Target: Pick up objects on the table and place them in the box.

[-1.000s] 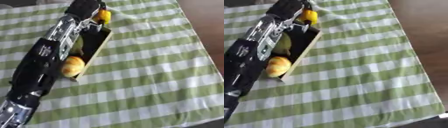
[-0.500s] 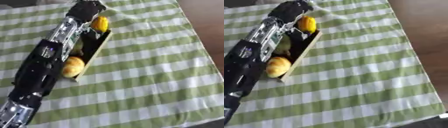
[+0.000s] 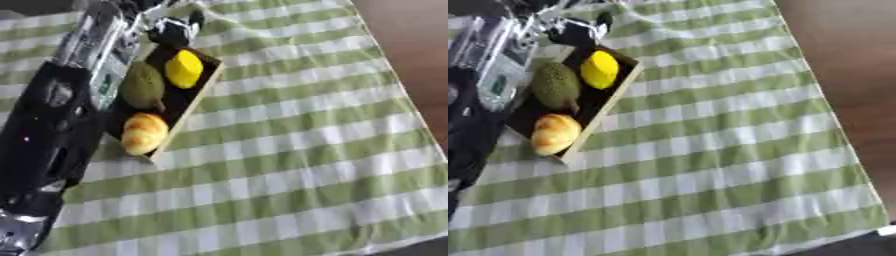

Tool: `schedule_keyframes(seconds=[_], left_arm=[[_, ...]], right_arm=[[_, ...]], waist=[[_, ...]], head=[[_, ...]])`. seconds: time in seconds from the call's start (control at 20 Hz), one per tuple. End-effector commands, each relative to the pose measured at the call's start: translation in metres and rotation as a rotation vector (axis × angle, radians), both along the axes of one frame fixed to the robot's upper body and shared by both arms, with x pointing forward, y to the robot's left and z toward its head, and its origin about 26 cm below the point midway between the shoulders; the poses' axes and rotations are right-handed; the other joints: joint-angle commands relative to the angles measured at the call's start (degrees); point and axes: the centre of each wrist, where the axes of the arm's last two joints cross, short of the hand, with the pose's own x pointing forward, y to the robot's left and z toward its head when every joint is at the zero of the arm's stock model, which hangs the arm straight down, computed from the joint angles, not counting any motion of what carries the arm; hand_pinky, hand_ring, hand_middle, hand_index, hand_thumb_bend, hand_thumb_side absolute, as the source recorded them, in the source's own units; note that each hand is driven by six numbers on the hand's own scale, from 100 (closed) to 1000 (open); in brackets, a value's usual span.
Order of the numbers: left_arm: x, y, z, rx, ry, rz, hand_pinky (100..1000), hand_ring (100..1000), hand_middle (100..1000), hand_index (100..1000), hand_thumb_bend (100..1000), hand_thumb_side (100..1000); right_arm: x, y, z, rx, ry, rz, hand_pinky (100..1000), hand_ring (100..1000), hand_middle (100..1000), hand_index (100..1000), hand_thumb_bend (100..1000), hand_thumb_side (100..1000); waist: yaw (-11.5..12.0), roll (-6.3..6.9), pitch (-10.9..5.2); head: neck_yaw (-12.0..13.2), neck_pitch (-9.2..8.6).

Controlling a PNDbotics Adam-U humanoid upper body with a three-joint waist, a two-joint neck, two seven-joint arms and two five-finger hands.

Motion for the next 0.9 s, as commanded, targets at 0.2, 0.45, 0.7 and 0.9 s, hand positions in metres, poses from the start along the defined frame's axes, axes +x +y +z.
schedule_keyframes(seconds=[0.2, 0.45, 0.7, 0.9], left_arm=[[-0.076, 0.073, 0.058, -0.369, -0.2, -0.176, 841, 797, 730, 856, 100, 264], [-0.106, 0.133, 0.055, -0.731, -0.471, -0.24, 837, 801, 743, 856, 108, 256], [-0.105, 0.178, 0.02, -0.849, -0.607, -0.257, 834, 800, 744, 865, 143, 282], [-0.105, 0.197, -0.009, -0.886, -0.617, -0.236, 840, 804, 748, 874, 122, 332]], right_arm=[[-0.009, -0.007, 0.014, -0.021, -0.072, -0.019, 885, 860, 763, 838, 100, 100], [-0.01, -0.013, 0.013, -0.003, -0.11, -0.02, 884, 860, 763, 836, 100, 100], [-0.011, -0.019, 0.011, 0.043, -0.157, -0.001, 884, 861, 763, 829, 100, 100], [-0.011, -0.022, 0.008, 0.095, -0.184, 0.044, 884, 862, 763, 825, 100, 190]], waist=[[1.2, -0.65, -2.11], [2.5, -0.7, -1.98], [3.1, -1.02, -1.32], [3.2, -1.43, -0.91]], head=[[-1.7, 1.34], [-2.1, 1.77], [-1.8, 1.57], [-1.5, 1.17]])
